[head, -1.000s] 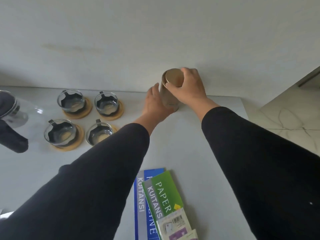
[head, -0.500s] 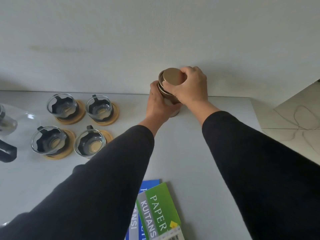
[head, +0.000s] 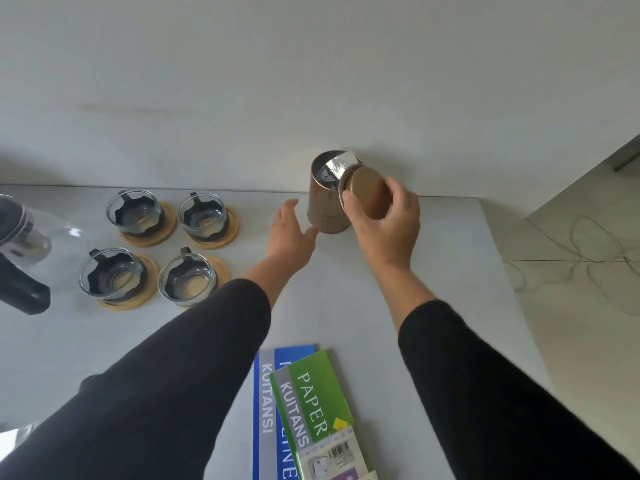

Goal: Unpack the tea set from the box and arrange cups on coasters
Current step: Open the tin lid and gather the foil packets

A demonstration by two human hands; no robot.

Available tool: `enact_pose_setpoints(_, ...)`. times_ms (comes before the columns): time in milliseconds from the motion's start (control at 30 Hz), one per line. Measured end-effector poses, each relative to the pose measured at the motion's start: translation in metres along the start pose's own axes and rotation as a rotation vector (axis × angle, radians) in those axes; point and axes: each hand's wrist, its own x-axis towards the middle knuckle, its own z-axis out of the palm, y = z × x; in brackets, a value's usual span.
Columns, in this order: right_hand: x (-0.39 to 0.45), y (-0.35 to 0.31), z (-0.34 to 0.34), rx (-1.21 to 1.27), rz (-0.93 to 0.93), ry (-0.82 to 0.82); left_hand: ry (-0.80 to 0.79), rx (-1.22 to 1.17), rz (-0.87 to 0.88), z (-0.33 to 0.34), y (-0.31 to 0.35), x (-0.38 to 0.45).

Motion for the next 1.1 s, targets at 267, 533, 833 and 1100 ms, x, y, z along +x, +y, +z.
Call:
enact_pose_setpoints(267, -0.076, 0.054, 0.020, -0.183, 0.056, -0.224, -0.210, 0.340, 0.083, 0.002, -0.057, -0.040)
enact_pose_setpoints(533, -0.087, 0.073, 0.035, -0.334, -0.020, -0.395, -0.253, 0.391, 0.124, 0.001, -0.066, -0.037)
enact_pose_setpoints(833, -0.087, 0.066, 0.027, -0.372, -0.109, -0.366, -0.255, 0.332, 0.080, -0.006, -0.061, -0.045)
enact_pose_setpoints(1100, -0.123, 0.007, 0.006, -0.241, -0.079, -0.265, -0.153, 0.148, 0.031, -0.054, -0.070, -0.101)
